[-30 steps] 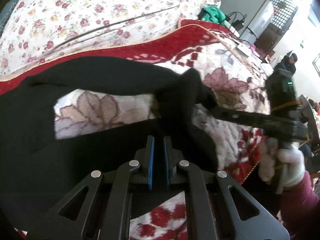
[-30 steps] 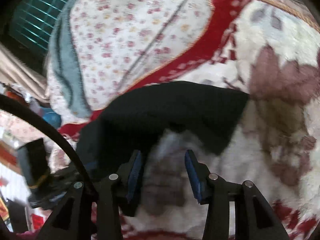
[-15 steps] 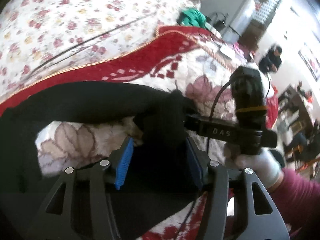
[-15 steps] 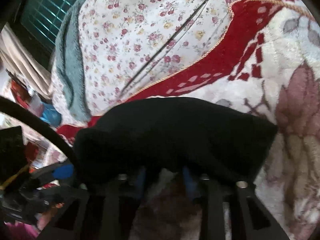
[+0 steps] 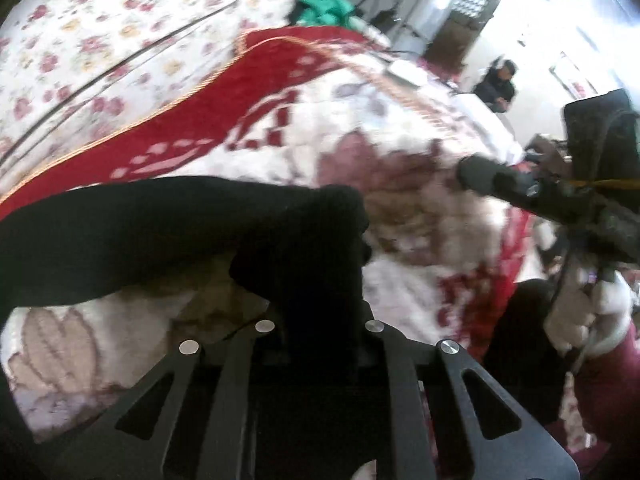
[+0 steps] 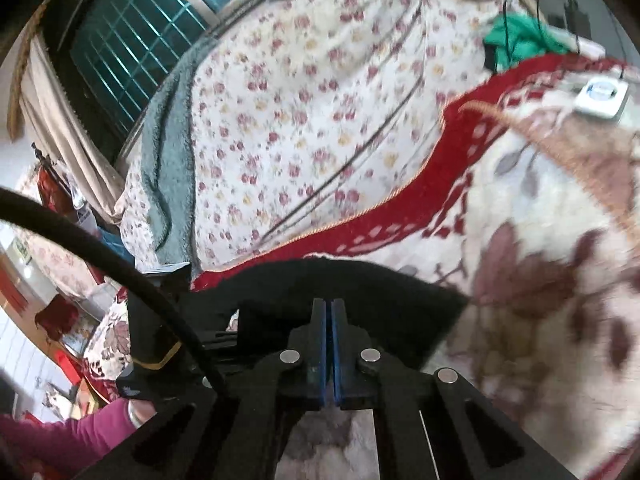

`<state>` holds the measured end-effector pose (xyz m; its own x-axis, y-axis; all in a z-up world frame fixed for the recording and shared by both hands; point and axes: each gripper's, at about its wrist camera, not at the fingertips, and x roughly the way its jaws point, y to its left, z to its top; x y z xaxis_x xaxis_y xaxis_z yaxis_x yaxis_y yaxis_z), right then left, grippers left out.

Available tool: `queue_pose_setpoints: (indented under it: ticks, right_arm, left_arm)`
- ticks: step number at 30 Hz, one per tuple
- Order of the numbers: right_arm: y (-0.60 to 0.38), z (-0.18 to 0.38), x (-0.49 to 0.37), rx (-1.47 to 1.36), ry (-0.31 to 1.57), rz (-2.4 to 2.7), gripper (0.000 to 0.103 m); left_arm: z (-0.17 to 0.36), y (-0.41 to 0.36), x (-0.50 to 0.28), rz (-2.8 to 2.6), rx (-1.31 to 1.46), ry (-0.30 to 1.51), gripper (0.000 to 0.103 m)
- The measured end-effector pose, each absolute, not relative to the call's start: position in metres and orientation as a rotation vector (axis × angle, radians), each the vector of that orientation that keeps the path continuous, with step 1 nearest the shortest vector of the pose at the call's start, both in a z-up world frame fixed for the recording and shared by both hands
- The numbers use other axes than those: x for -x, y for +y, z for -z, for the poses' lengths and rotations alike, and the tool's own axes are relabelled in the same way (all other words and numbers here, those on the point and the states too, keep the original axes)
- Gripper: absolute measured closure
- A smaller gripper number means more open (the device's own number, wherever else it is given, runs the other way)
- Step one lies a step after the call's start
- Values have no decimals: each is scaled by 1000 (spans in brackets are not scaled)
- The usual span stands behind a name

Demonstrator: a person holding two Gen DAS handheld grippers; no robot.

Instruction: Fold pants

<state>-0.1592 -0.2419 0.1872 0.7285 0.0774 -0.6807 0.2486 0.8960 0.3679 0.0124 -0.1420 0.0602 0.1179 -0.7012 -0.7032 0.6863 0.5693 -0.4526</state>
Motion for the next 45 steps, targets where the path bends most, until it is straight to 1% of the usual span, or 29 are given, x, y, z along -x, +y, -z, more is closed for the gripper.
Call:
queue_pose_setpoints:
  ticks: [2,4,5,6,7,9,14,16,19,20,21,23,26,27,28,29,30,31,32,36,40,41,42,45]
  right_arm:
    - [-239,-190,162,-439,764,95,101]
    - [-241,-187,169,-494,745,95,96]
    - [-245,-183,170,-536,741,90,82]
    - [-251,-176,174,-614,732,77,64]
    - [-253,-172,178,-661,723,64,58]
    - [-253,-163,182,-754,706,-5,56]
    - [-240,-163,186,-753,674,-82,54]
    - [-243,-154,183,-813,690,-62,53]
    - [-248,-135,185,-980,665,-99,52]
    - [-249,-127,186,-1041,659,-117,48]
    - [-249,-123,186,-1075,660,-125,41]
    - [-246,-113,184,-1150,639,-160,35]
    - [-244,-95,174,-1285,615,-230,35]
    - [-244,-90,172,-1333,594,-277,39]
    - [-244,-89,171,-1357,573,-303,47]
    - [-245,-91,173,-1363,538,-315,66]
    - [-247,-96,176,-1336,524,-298,77]
    - [-249,-101,178,-1308,515,-287,83]
    - [-250,-110,183,-1269,498,-278,94]
    - [-254,-138,203,-1165,482,-231,98]
    - [-254,-165,232,-1037,521,-118,98]
    - [-254,-170,239,-995,548,-69,98]
    - [-253,-174,248,-953,575,-11,98]
    - [-253,-177,265,-855,654,174,99]
  left_arm:
    - [-65,-142,-10,1043,47,1051,92]
    - [-72,-137,-7,1086,88,1054,92]
    - [-76,-133,-5,1123,123,1055,92]
    - [-81,-129,-3,1157,151,1053,92]
    - [-86,-124,-1,1194,178,1043,92]
    - [-97,-117,2,1247,218,1020,92]
    - [-111,-109,5,1294,269,1011,92]
    - [-113,-109,8,1291,270,1010,92]
    - [-119,-105,12,1289,282,994,92]
    - [-122,-103,13,1287,281,986,92]
    - [-123,-101,13,1288,284,984,92]
    - [-127,-98,14,1299,297,981,92]
    - [-129,-99,17,1287,276,975,92]
    - [-128,-99,18,1285,275,979,92]
    - [-127,-99,18,1278,275,985,92]
    - [-126,-99,18,1272,274,990,92]
    - [-126,-99,18,1270,272,992,92]
    - [-125,-100,17,1271,272,994,92]
    - [-125,-100,17,1271,271,995,92]
    - [-123,-113,15,1261,243,1015,92]
    - [-115,-144,19,1231,144,1033,91]
    - [-110,-155,22,1192,95,1029,89]
    - [-106,-163,25,1148,55,1022,82]
    - [-85,-191,30,961,-77,1006,79]
